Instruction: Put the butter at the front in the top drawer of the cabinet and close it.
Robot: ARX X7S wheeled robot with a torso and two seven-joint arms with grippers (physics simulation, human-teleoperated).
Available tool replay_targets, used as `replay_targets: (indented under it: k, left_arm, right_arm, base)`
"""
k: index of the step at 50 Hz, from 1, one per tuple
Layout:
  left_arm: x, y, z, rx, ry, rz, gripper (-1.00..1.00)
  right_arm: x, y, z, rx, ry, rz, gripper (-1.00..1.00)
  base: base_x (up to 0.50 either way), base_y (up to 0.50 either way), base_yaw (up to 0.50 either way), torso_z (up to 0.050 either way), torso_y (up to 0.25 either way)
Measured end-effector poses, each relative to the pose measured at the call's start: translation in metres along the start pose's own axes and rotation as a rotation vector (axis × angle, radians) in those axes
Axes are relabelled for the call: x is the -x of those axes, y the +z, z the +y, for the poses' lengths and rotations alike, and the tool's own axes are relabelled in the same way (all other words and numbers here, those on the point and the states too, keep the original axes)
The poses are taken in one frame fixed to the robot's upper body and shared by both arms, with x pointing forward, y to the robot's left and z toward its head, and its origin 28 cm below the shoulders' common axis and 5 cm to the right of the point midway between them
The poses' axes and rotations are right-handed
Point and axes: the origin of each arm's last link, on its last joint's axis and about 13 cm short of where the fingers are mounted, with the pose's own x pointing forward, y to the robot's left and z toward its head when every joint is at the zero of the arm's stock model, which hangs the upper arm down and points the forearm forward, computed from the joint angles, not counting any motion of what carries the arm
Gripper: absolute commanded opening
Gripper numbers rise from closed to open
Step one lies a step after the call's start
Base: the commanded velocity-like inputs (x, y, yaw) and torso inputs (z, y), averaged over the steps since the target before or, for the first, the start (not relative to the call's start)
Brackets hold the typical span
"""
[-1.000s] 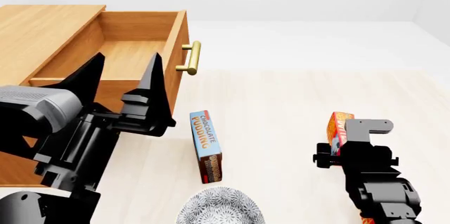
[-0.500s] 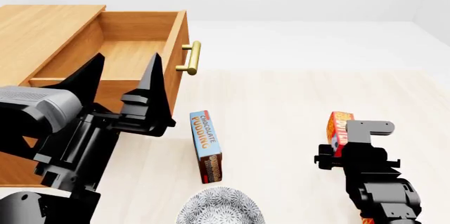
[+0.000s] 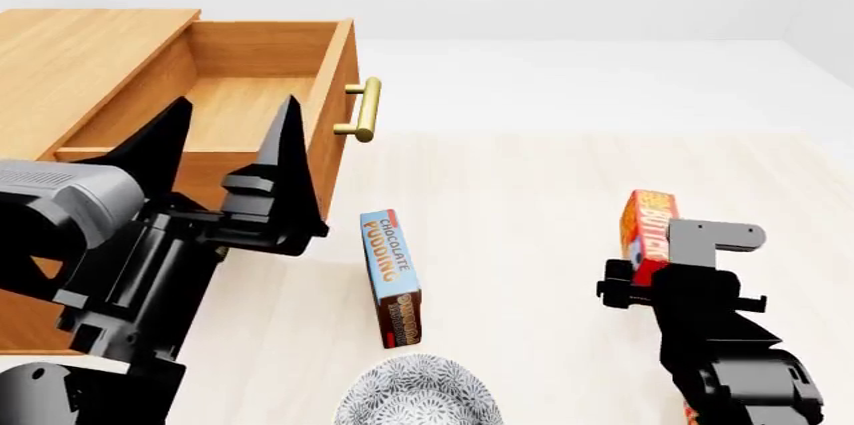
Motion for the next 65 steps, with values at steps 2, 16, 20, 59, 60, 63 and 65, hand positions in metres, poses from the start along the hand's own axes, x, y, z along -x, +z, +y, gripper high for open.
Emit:
replay_targets:
  k: [2,16,20,59,60,63,65]
  left_arm:
    - [0.000,0.000,0.000,0.000,0.000,-0.001,1.00]
    - [0.000,0.001,0.000,0.000,-0.001,-0.004,1.00]
    - [0.000,0.001,-0.001,-0.001,-0.002,-0.004,1.00]
    - [-0.001,0.006,-0.005,0.000,-0.030,0.006,1.00]
    - [-0.001,0.006,-0.005,0.000,-0.031,0.007,1.00]
    - [-0.001,0.007,-0.005,0.004,-0.035,0.008,1.00]
    - [-0.001,0.007,-0.005,0.009,-0.038,0.011,1.00]
  right_arm:
    - [0.002,0.004,0.001,-0.004,0.005,-0.023,-1.00]
    - [0.017,0.027,0.003,-0.027,0.036,-0.163,-1.00]
    - [0.023,0.033,0.004,-0.036,0.049,-0.204,-1.00]
    - [0.081,0.044,0.017,-0.219,0.348,-0.514,-1.00]
    - [0.081,0.044,0.017,-0.225,0.358,-0.517,-1.00]
    - [0.083,0.043,0.018,-0.240,0.386,-0.523,-1.00]
    - [0.084,0.042,0.018,-0.250,0.406,-0.527,-1.00]
  base:
    - [0.00,0.00,0.00,0.000,0.000]
    - [0.00,0.00,0.00,0.000,0.001]
    - [0.00,0.00,0.00,0.000,0.003]
    - [0.00,0.00,0.00,0.000,0.001]
    - [0.00,0.00,0.00,0.000,0.000]
    - [0.00,0.00,0.00,0.000,0.003]
    - [0.00,0.00,0.00,0.000,0.000]
